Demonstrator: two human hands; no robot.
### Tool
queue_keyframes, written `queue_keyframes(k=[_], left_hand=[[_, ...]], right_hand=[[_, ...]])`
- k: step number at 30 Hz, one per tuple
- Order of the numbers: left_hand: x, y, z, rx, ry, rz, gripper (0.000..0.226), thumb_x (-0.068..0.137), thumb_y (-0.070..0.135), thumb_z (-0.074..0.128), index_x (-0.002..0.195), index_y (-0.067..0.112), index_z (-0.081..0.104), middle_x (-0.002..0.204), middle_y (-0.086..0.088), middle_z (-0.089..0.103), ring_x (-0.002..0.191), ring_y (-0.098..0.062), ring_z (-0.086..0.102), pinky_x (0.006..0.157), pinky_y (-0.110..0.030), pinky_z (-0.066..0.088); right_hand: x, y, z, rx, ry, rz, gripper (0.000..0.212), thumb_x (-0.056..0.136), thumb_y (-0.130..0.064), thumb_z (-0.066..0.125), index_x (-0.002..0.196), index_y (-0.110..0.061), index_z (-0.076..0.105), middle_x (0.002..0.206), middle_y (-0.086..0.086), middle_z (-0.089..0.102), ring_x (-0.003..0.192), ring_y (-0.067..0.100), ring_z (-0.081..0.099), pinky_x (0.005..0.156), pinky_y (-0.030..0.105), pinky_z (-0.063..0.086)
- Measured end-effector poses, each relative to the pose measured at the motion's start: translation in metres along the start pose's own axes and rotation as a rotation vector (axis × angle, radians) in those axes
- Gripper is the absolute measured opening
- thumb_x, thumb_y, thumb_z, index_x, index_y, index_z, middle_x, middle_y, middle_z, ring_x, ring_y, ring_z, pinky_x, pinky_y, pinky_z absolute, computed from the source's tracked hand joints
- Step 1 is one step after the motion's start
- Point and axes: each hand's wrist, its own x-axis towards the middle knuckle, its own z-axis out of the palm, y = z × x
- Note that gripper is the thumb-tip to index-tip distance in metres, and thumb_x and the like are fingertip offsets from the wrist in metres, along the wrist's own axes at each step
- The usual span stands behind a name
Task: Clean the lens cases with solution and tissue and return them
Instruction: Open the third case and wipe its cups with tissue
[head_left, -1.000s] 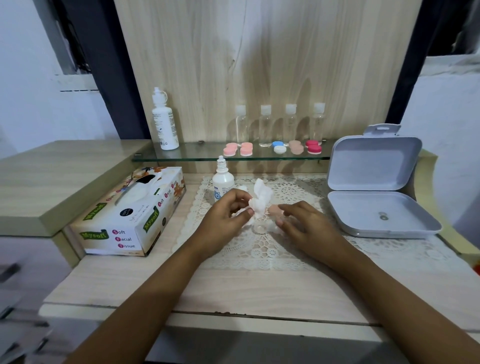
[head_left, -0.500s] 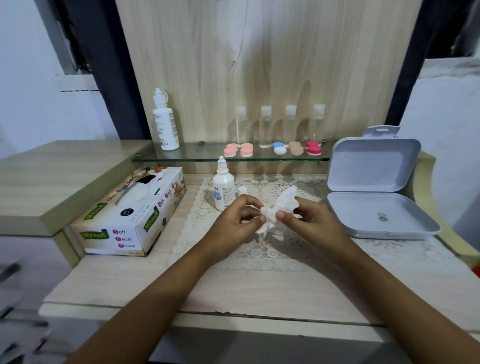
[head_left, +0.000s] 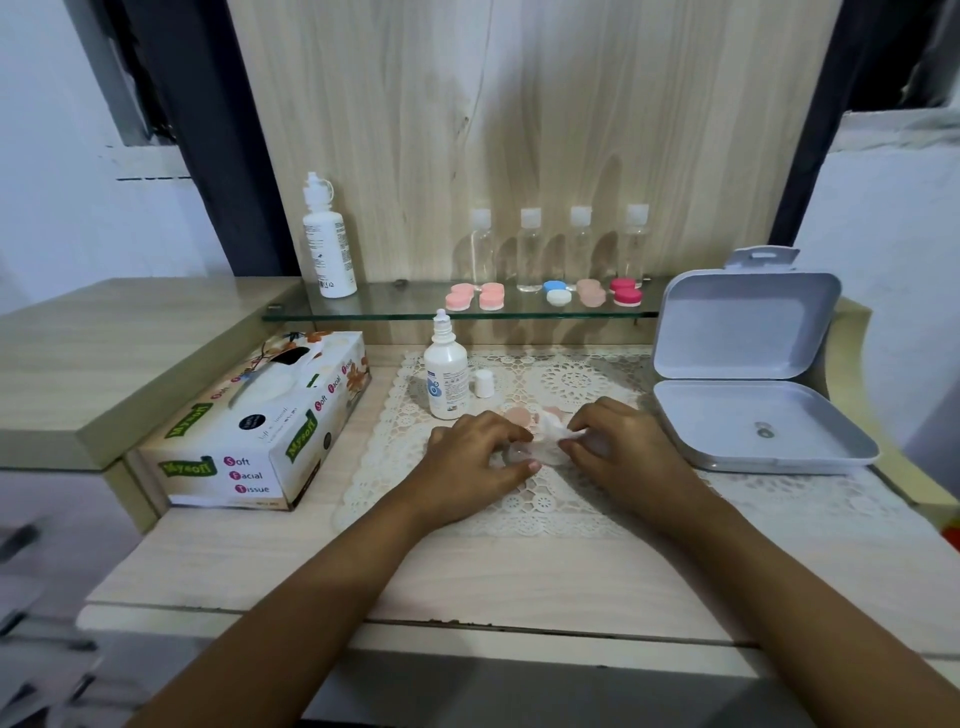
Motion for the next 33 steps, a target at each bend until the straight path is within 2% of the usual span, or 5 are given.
queue_keyframes(k=[8,17,23,28,33], left_hand=[[0.003,-0.001,0.0,0.014,-0.009,-0.018,0.028,0.087,0.04,0.059,0.11,0.024,0.061,0.104,0.017,0.051,0.109,-0.009,0.044,0.094,-0.033,0.026],[0.004,-0.003,0.001,-0.016,0.002,-0.035,0.025,0.084,0.038,0.064,0.104,0.023,0.064,0.102,0.017,0.053,0.105,-0.012,0.044,0.099,-0.041,0.031],[0.004,-0.002,0.002,-0.014,0.006,-0.029,0.027,0.085,0.039,0.063,0.109,0.028,0.064,0.103,0.014,0.056,0.101,-0.01,0.044,0.098,-0.04,0.032],[0.004,-0.002,0.002,-0.023,0.013,-0.033,0.025,0.084,0.038,0.064,0.108,0.029,0.065,0.101,0.017,0.055,0.103,-0.011,0.045,0.099,-0.042,0.032],[0.005,-0.004,0.002,-0.039,0.003,-0.023,0.025,0.083,0.037,0.066,0.107,0.027,0.066,0.097,0.02,0.052,0.102,-0.012,0.045,0.096,-0.045,0.036]], right_hand=[[0.0,0.001,-0.001,0.022,-0.11,-0.079,0.021,0.079,-0.019,0.059,0.088,-0.004,0.07,0.087,0.008,0.064,0.077,0.017,0.058,0.068,0.012,0.035],[-0.006,-0.001,0.0,-0.198,-0.218,-0.055,0.044,0.075,-0.045,0.034,0.092,-0.022,0.067,0.1,0.0,0.055,0.088,0.023,0.055,0.071,0.032,0.042],[-0.006,-0.006,0.004,-0.517,-0.164,-0.162,0.032,0.077,-0.037,0.037,0.076,-0.017,0.062,0.085,0.001,0.057,0.072,0.025,0.056,0.058,0.031,0.036],[-0.004,0.0,0.006,-0.375,-0.184,-0.156,0.026,0.082,-0.03,0.045,0.085,-0.01,0.061,0.098,0.006,0.056,0.085,0.028,0.052,0.065,0.031,0.031],[-0.007,0.008,0.006,-0.214,-0.189,-0.102,0.034,0.082,-0.046,0.039,0.084,-0.019,0.061,0.101,0.0,0.053,0.086,0.026,0.049,0.067,0.036,0.042]])
